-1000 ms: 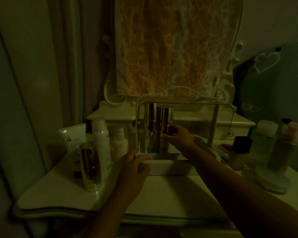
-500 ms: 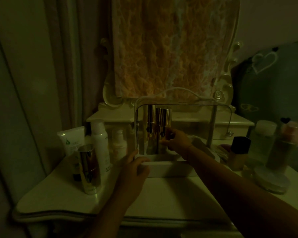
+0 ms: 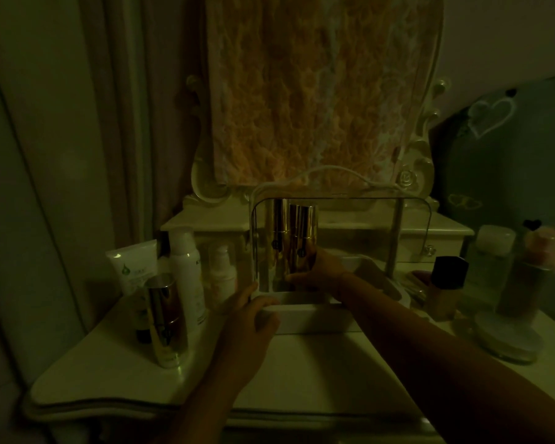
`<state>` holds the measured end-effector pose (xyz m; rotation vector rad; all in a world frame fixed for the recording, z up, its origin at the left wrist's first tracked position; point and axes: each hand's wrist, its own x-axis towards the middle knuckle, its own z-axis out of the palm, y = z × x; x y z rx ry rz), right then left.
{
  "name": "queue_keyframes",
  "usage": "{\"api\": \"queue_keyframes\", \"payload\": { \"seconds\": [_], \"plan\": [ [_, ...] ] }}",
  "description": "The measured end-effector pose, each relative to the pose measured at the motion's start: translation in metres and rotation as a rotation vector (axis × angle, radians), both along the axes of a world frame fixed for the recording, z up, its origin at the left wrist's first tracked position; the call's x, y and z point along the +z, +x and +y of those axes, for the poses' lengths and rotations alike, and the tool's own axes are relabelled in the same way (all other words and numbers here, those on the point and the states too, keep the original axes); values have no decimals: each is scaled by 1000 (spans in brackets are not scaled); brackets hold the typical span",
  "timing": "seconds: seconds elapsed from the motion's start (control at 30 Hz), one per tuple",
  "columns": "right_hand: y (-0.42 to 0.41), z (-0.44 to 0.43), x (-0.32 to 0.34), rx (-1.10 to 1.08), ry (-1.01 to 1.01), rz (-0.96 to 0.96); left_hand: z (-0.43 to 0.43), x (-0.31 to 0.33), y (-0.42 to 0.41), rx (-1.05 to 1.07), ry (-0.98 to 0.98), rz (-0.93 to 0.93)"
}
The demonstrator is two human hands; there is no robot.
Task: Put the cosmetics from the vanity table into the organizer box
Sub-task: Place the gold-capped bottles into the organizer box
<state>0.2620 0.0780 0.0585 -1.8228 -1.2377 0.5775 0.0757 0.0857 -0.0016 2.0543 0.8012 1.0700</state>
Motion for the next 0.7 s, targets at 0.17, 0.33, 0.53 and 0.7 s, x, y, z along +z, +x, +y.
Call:
{"api": "queue_keyframes", "payload": {
  "seconds": [0.17, 0.33, 0.53, 0.7],
  "plan": [
    [-3, 4, 0, 21, 2, 12, 1, -1, 0, 0, 9, 3],
    [-5, 9, -2, 19, 22, 2, 1, 0, 0, 8, -9, 5],
    [-4, 9, -3, 42, 50, -6, 0, 1, 0, 8, -17, -4],
    [-3, 11, -3, 50, 22, 2, -2, 2, -1, -3, -18, -5]
  ]
}}
